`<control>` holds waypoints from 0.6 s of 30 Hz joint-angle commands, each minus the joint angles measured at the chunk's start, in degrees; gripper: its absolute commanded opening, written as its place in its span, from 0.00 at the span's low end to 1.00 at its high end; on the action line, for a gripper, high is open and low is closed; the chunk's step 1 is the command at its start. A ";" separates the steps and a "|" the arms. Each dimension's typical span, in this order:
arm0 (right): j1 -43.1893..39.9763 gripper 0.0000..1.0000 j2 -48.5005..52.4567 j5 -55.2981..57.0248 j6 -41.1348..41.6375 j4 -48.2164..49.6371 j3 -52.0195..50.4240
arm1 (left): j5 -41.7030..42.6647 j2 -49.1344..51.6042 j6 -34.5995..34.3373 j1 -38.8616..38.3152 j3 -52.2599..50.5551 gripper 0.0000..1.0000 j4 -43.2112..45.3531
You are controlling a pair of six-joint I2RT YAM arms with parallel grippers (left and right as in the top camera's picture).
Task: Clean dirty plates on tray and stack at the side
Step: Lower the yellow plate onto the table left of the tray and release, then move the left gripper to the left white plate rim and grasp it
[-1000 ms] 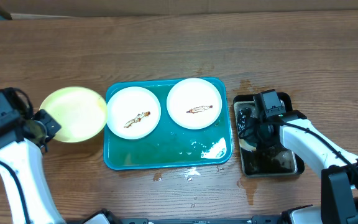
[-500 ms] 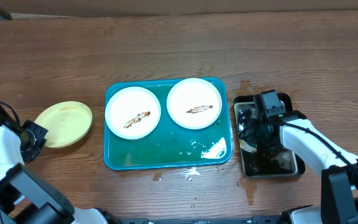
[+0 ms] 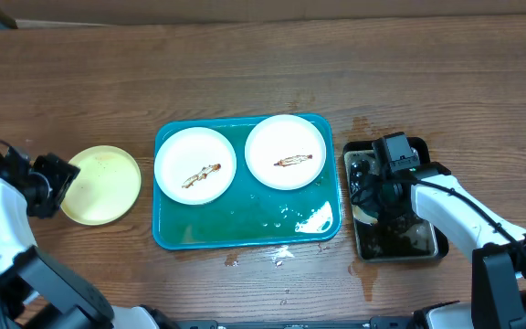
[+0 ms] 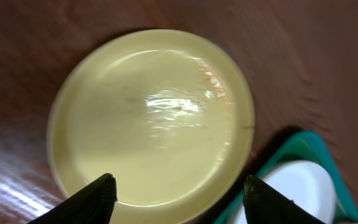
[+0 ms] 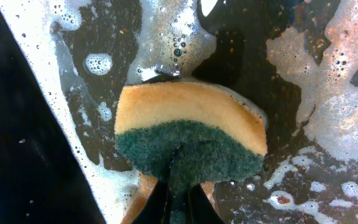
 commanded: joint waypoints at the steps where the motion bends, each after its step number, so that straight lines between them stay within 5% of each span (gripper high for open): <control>1: -0.07 0.04 -0.42 0.50 -0.35 -0.52 -1.40 | 5.46 -4.83 5.99 -5.01 1.84 0.67 -0.37; 6: -0.07 0.04 -0.39 0.50 -0.37 -0.68 -1.40 | 4.07 -5.77 11.74 -15.21 1.84 0.67 -4.52; 18: -0.07 0.04 -0.42 0.48 -0.35 -1.25 -1.40 | -9.31 -3.54 10.67 -36.00 0.74 0.63 -14.56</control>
